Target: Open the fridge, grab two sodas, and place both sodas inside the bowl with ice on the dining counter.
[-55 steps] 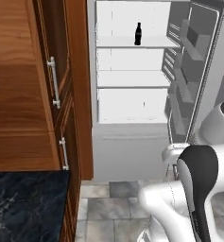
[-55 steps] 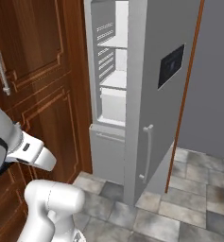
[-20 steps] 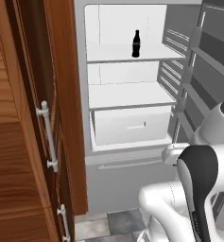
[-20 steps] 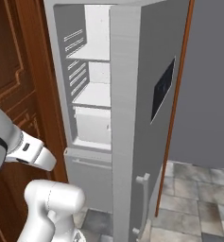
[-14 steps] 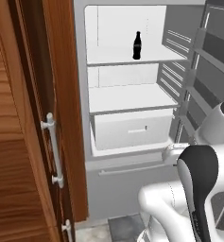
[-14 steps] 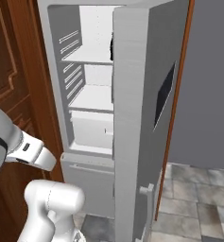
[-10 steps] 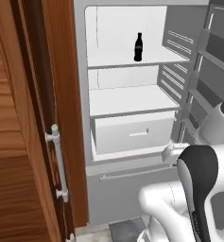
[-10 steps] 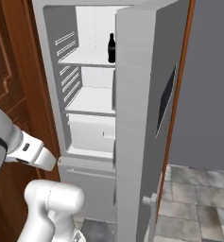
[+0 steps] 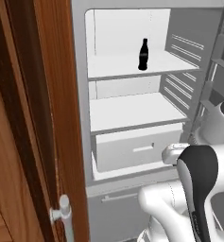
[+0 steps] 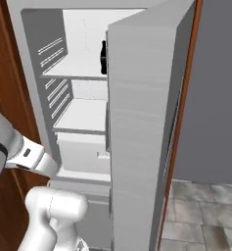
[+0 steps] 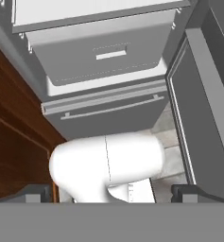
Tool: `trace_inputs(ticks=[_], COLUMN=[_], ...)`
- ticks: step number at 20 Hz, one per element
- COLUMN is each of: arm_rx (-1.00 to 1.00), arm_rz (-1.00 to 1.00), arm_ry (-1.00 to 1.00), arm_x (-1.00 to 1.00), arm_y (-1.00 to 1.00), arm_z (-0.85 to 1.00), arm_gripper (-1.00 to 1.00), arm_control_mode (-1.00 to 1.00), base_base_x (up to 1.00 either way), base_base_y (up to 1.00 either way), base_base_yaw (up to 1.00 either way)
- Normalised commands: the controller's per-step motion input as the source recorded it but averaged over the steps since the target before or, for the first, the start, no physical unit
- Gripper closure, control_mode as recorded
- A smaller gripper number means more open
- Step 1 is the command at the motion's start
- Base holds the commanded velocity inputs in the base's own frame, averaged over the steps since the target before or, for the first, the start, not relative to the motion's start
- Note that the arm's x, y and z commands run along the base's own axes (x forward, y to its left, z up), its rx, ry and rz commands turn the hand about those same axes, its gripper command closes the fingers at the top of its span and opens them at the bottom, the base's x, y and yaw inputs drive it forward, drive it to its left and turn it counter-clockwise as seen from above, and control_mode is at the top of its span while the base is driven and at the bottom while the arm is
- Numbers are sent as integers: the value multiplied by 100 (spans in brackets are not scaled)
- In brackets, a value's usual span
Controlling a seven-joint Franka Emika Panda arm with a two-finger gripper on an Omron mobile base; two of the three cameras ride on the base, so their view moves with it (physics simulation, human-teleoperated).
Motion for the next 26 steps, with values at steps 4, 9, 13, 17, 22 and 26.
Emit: trace_inputs(ticks=[4,9,13,17,22,26], arm_rx=[0,0,0,0,-3,-5], arm_rz=[0,0,0,4,10,6], arm_ry=[0,0,0,-22,-60,-54], arm_x=[0,0,0,-4,-29,-7], arm_y=[0,0,0,-3,-7,-4], arm_z=[0,0,0,4,46,72], arm_gripper=[-100,-100,-100,-100,-100,-100], arm_control_mode=[100,100,100,-100,-100,-100], base_base_x=[63,63,48,4,0,0], base_base_y=[12,7,0,0,0,0], base_base_yaw=[-11,-6,0,1,0,0])
